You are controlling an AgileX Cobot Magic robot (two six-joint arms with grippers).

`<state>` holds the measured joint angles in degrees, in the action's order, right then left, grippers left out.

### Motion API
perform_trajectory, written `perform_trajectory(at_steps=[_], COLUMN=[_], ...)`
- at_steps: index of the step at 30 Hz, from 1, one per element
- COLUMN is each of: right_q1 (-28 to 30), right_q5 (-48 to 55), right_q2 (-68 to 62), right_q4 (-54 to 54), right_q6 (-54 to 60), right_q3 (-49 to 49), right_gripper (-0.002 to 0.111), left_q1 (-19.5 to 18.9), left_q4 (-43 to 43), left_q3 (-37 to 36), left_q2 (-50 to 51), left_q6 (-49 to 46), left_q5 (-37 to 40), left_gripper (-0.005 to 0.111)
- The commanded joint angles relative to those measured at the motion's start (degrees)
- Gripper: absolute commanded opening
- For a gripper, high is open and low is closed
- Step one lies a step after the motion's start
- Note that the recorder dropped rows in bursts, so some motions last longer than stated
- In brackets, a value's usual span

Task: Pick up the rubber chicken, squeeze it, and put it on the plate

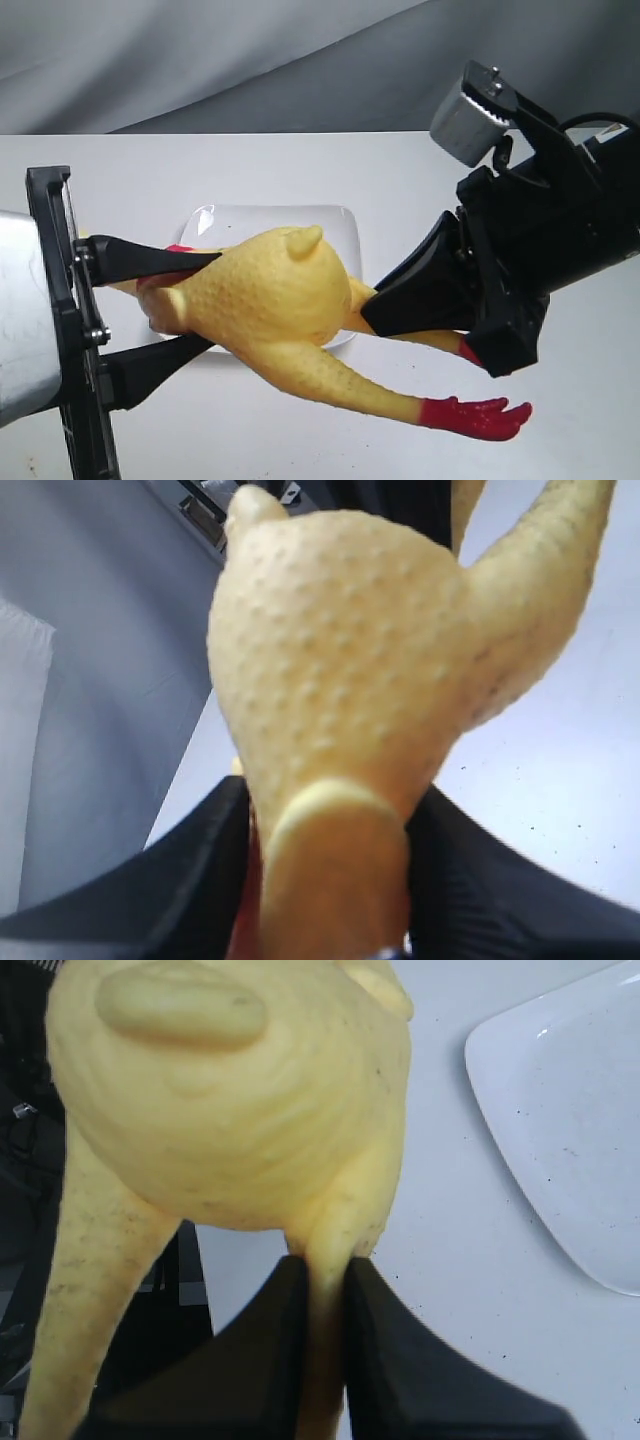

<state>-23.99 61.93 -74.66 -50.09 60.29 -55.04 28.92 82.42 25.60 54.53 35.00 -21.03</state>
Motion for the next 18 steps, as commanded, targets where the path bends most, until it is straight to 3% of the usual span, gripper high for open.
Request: perform_trajectory(at_steps=[1,12,14,15,16,18], right_q1=[-0.1,-0.1,-0.1,-0.1,-0.1,-0.1], right_q5=[-0.3,-0.3,-0.3,-0.3,-0.3,-0.3], right_q2=[0.5,0.5,0.5,0.5,0.5,0.5], right_q4=[-1.3,-1.3,-1.3,-1.3,-1.3,-1.3], right_q6=[0.6,0.6,0.6,0.6,0.6,0.6], right_q3=[-0.1,-0.1,-0.1,-0.1,-0.1,-0.1], right_gripper=[0.0,0.0,0.0,0.0,0.0,0.0], left_q1=[0.4,0.4,0.4,0.4,0.4,0.4], left_q4=[0.1,2.3,2.7,3.9,4.2,2.5], left_q3=[0.0,0.0,0.0,0.0,0.0,0.0], left_q2=[0.2,0.2,0.2,0.2,0.2,0.2], left_q6=[0.5,0.1,-0.1,-0.1,-0.1,1.0], left_q5=[-0.4,-0.4,-0.4,-0.4,-0.4,0.1], left_gripper=[0.001,0.001,0.008,0.023,0.031,0.076])
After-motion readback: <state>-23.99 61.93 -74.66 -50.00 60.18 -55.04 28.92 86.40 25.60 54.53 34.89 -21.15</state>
